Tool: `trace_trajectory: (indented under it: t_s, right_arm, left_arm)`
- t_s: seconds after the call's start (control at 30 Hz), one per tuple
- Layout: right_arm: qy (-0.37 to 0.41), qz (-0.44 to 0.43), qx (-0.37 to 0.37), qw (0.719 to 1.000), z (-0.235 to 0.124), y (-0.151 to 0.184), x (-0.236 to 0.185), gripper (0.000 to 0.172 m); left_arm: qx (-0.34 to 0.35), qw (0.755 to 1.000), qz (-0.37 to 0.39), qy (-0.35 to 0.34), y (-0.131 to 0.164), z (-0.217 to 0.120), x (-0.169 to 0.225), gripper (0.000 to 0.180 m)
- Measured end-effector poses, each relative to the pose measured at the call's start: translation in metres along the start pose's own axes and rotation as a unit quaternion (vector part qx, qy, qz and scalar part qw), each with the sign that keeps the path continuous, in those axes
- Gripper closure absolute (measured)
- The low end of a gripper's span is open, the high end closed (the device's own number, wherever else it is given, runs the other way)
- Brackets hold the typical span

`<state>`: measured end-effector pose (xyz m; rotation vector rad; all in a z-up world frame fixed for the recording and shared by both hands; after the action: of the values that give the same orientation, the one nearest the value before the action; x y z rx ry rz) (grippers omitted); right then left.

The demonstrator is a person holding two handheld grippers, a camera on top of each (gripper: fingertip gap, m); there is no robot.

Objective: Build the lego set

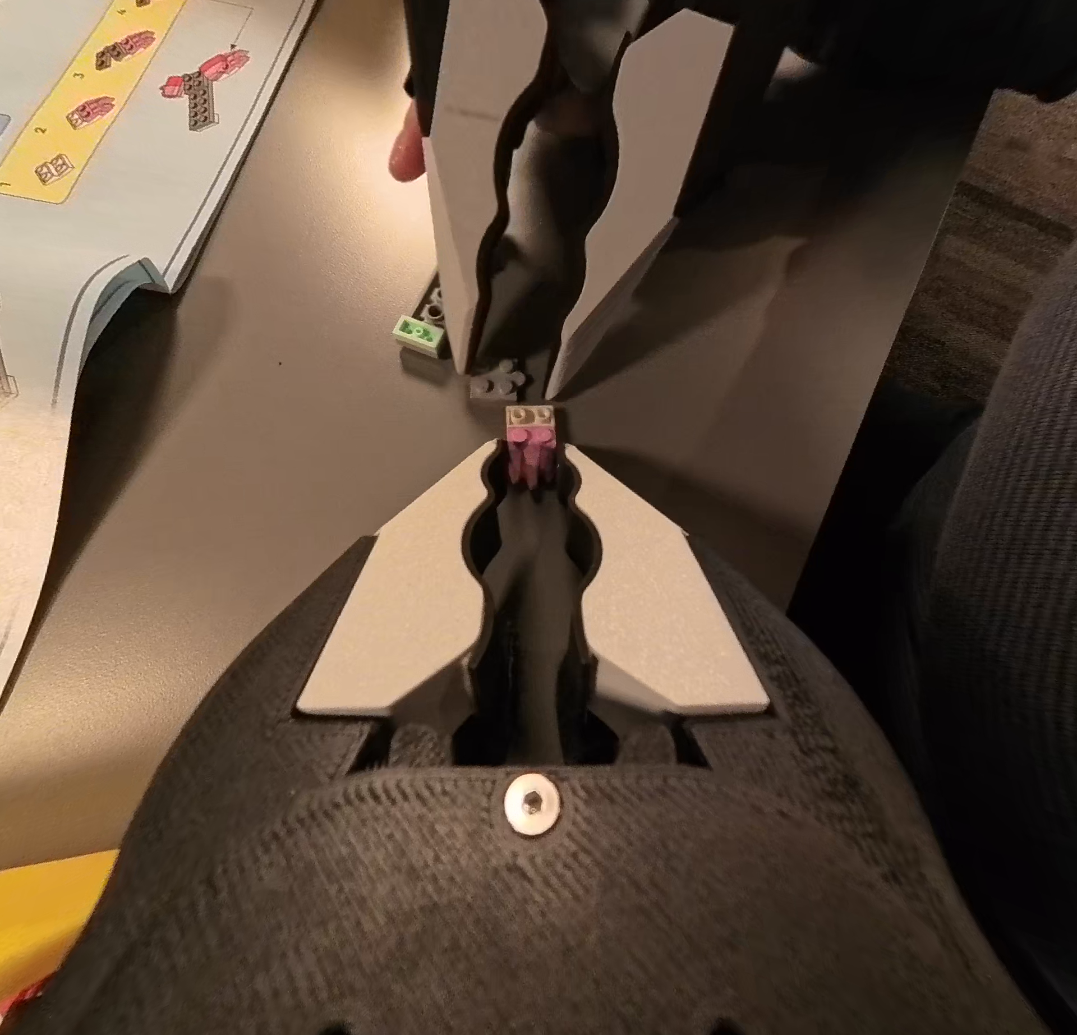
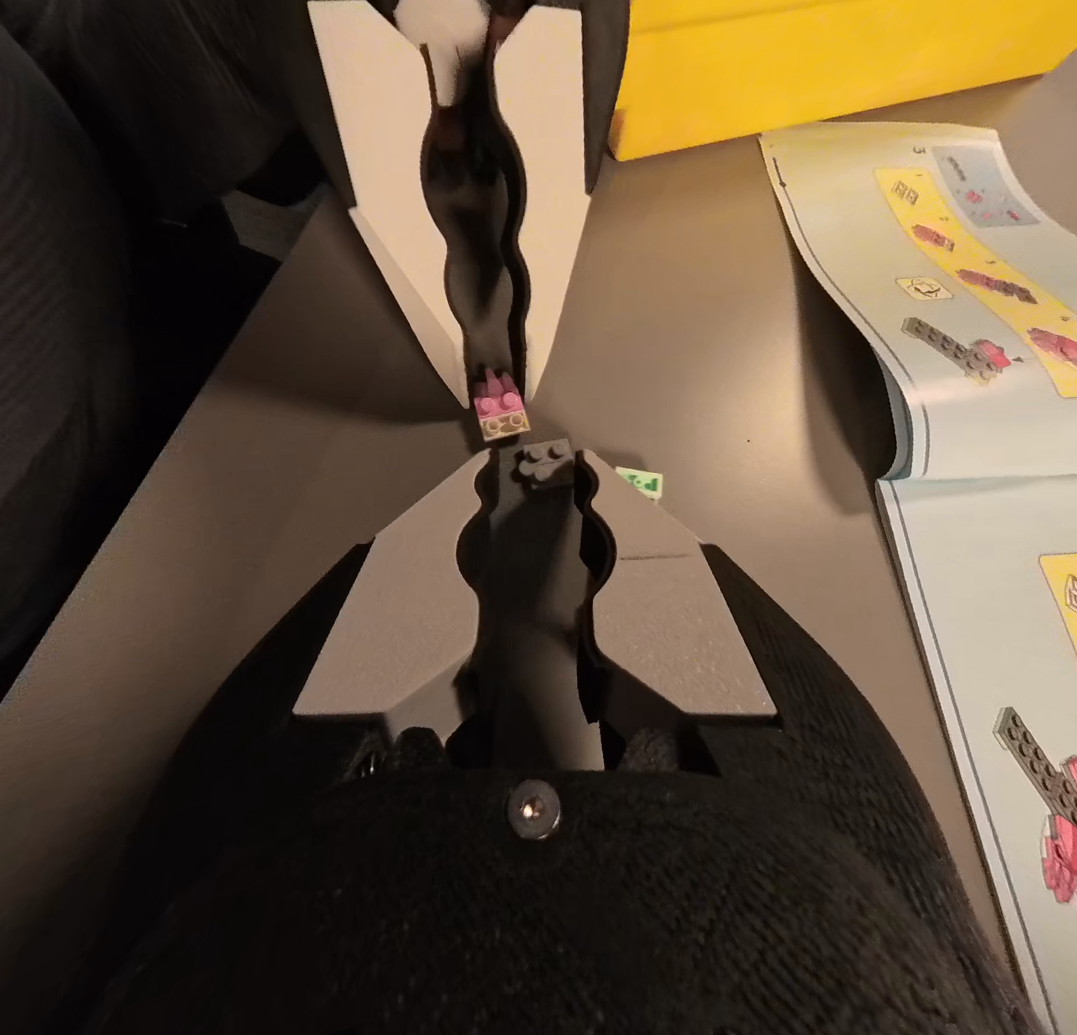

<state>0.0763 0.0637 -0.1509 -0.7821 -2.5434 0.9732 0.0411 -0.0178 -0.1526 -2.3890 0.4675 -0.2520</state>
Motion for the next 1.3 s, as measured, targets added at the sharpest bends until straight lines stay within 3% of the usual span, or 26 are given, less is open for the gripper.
trace_trajectory:
  t_s: [0.37,0.53,1.3]
  right_arm:
    - [-0.012,0.006,0.001,1.0,0.0,-0.001,-0.001,0.157]
    - [-0.051,0.018,0.068,0.996,-0.007,-0.015,-0.007,0.157]
    - [0.003,-0.028,0.048,0.998,-0.001,-0.015,-0.008,0.153]
  left_arm:
    - [0.0,1.0,0.004,0.0,0.0,0.0,0.001,0.165]
    - [0.015,1.0,0.0,-0.003,-0.002,-0.003,0.0,0.165]
    - [0.043,0.999,-0.014,0.001,-0.004,-0.009,-0.003,0.166]
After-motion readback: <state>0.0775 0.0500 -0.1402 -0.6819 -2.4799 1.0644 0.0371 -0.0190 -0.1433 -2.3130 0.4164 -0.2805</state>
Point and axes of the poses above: each gripper's, where its closed fingertips meet, z out along the fingers, y out of its underside, x = y × z across the jaws, the point moved 5 cm from there along -z, back along the fingers, and after that the axes turned 8 degrees about -x, right-handed, at the moved point
